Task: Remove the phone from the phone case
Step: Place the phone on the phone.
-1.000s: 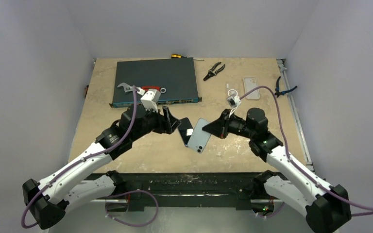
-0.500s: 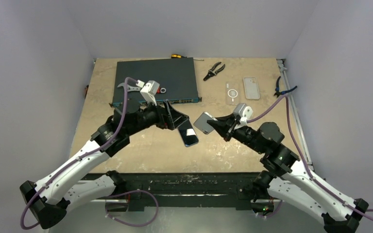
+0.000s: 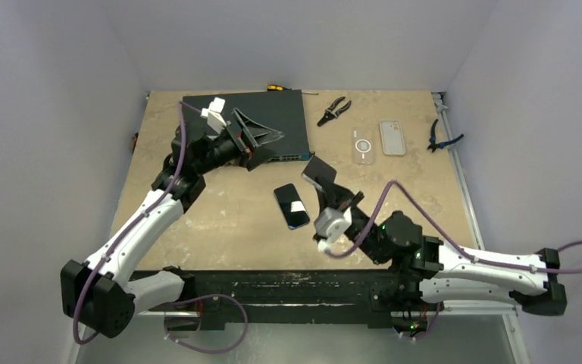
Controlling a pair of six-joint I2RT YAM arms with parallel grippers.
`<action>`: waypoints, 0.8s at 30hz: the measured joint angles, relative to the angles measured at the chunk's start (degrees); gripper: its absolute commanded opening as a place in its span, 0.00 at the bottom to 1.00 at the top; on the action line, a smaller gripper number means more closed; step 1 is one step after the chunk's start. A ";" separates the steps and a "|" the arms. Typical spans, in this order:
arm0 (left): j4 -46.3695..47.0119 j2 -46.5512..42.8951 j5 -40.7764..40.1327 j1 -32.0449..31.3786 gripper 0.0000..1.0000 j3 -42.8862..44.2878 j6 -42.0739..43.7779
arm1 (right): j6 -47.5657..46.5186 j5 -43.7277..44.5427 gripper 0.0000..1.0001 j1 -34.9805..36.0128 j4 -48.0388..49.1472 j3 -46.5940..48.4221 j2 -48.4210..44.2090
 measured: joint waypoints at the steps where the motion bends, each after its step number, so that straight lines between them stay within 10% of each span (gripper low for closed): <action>1: 0.92 1.42 1.40 0.24 0.95 0.00 -0.81 | -3.30 1.75 0.00 3.41 2.23 -1.14 0.02; 10: 3.93 10.84 11.54 -5.42 0.84 0.13 -0.35 | -25.53 16.44 0.00 21.29 13.46 -11.37 4.48; 19: 2.71 7.30 15.52 -8.70 0.47 -4.98 2.89 | -30.64 20.76 0.00 25.05 15.78 -11.93 6.88; 24: 3.56 7.26 16.55 -10.23 0.42 -7.26 2.82 | -31.56 20.87 0.00 26.43 16.81 -13.31 8.70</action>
